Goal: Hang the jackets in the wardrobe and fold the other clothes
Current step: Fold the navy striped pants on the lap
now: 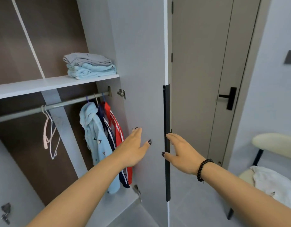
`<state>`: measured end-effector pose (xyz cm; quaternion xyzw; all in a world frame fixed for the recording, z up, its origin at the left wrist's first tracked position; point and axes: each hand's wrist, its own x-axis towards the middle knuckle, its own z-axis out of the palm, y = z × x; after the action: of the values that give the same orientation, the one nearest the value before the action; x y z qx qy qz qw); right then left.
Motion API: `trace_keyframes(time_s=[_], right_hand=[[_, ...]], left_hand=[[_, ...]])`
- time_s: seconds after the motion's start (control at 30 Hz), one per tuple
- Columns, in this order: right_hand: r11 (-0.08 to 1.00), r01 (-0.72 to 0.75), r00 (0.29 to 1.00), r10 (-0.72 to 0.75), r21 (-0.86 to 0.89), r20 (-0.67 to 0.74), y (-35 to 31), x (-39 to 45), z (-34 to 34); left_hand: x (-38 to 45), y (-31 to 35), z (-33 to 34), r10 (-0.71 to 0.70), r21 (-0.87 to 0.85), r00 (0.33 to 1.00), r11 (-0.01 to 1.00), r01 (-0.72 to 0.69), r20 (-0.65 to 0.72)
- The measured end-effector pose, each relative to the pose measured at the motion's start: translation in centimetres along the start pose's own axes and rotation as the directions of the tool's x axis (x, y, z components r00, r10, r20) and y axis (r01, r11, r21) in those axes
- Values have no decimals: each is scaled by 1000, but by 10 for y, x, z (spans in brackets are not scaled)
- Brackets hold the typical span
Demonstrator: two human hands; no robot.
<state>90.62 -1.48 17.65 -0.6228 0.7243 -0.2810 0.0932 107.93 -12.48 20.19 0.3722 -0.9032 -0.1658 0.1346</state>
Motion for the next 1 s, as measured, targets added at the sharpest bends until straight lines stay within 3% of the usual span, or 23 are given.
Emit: trace_keyframes(time_s=[0.27,0.63,0.77,1.0], right_hand=[[985,-175,985,175,-14,4,104,-95,-44],[944,-255,957,277,-208,82,254,-238,-151],[921,-328,930,354,-209,98,290,-277,-170],[858,-483,870,492,-174,10,362,-291,-186]], left_hand=[[13,115,74,108,-52,987,993,-103,117],[27,294,201,243,-155,934,966,-207,263],[32,339,244,308,-212,901,945,-251,307],[63,387,318,413,-317,829,899,-303,377]])
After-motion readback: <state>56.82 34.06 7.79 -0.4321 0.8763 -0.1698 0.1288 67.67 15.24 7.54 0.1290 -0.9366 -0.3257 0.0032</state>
